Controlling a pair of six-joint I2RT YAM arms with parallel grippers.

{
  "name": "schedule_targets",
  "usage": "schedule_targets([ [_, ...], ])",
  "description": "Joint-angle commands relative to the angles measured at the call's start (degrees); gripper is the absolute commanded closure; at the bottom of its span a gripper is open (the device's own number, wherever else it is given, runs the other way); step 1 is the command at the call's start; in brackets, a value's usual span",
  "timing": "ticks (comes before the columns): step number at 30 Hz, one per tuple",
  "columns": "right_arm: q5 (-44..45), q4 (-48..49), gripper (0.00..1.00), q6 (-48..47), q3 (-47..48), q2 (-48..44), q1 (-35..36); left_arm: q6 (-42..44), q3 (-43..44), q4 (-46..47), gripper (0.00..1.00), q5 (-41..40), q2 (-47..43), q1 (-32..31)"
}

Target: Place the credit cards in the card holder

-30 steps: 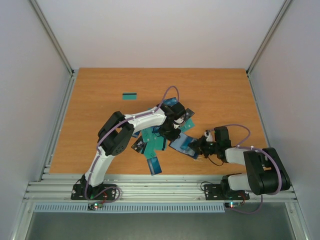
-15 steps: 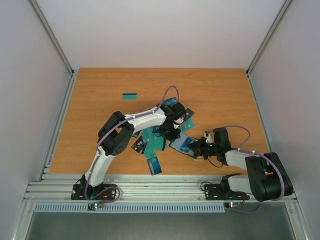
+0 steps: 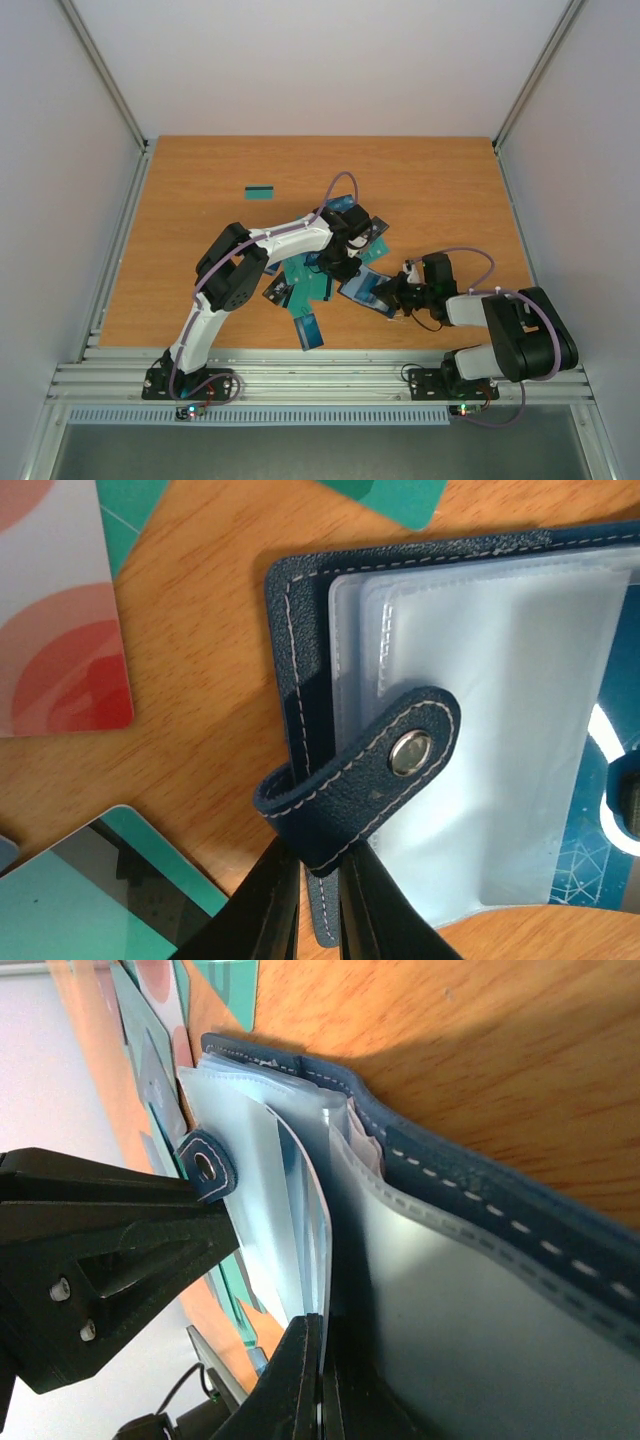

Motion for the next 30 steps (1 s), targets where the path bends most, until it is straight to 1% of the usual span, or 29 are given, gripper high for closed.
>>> schedule_targets([
  [1,3.5,-4.1,0.99,-0.7,-0.7,1.2,0.8,-0.1,-0.4,-1.3,0.88,0.8,2.7,-0.5],
  [4,3.8,-3.4,0.99,-0.8,-0.3,1.9,0.8,-0.1,-0.5,-1.5,0.88,0.7,2.6,-0.5],
  [8,2.8,-2.0,0.99,-1.0,1.7,5.4,0.8,0.0,-0.4,-1.6,0.88,0.6,2.3,-0.5],
  [11,1.6,-2.8,0.99,-1.2,3.0,6.3,0.8,0.0,-0.3,-1.8,0.88,0.4,2.1,-0.5],
  [14,1.4,-8.7,0.98,-3.1,3.9,4.4,0.8,0.0,-0.4,-1.7,0.88,0.5,2.1,-0.5],
  [15,1.8,-11.8,0.96,-4.1,4.3,3.1,0.8,0.0,-0.4,-1.6,0.88,0.5,2.1,-0.5],
  [19,4.1,-24.9,0.82,-7.9,6.9,-2.1,0.8,-0.3,0.0,-1.5,0.88,0.3,2.1,-0.5],
  [22,6.0,-33.0,0.76,-10.1,9.4,-5.0,0.8,-0.7,0.1,-1.2,0.88,0.3,2.1,-0.5],
  [26,7.1,-37.5,0.70,-11.9,11.5,-5.6,0.9,-1.2,0.0,-0.7,0.88,0.4,2.0,-0.5],
  [30,7.9,-38.7,0.69,-12.3,13.1,-4.1,1.8,-1.5,-0.6,-0.1,0.88,0.3,1.4,-0.5],
])
